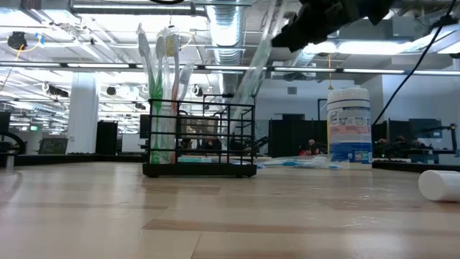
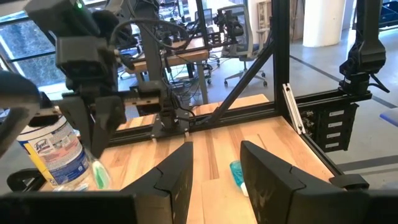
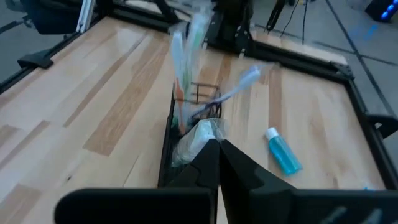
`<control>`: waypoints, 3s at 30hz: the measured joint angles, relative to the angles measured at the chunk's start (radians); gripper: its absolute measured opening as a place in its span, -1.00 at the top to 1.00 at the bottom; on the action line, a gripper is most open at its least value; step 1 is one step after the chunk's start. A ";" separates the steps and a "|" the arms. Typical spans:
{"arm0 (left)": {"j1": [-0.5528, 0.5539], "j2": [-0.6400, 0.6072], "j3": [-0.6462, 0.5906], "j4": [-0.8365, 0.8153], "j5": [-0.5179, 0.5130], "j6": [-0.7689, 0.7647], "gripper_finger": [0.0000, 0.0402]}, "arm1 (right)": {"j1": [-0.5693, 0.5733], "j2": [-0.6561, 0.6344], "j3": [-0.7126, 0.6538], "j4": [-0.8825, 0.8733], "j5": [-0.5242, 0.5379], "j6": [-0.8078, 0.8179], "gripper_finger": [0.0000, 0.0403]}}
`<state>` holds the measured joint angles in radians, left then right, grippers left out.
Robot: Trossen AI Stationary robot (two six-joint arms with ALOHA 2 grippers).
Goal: Pick & Place toothbrushing station
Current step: Put the green toothbrush into the wire organizer, then put the blue toothbrush into the wire organizer
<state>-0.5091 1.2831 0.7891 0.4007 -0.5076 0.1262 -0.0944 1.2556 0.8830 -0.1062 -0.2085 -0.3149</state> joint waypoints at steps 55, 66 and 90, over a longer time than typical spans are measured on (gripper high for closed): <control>0.031 0.000 0.000 -0.011 0.016 -0.011 0.37 | 0.043 0.253 0.199 -0.022 -0.068 -0.062 0.94; 0.031 0.000 0.000 -0.011 0.016 -0.011 0.37 | 0.039 0.231 0.200 -0.029 -0.083 -0.060 0.49; 0.031 0.000 0.000 -0.011 0.015 -0.011 0.37 | -0.178 0.074 0.199 -0.309 -0.068 -0.022 0.46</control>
<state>-0.4786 1.2835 0.7887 0.3893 -0.4924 0.1150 -0.2726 1.3300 1.0817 -0.4156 -0.2767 -0.3367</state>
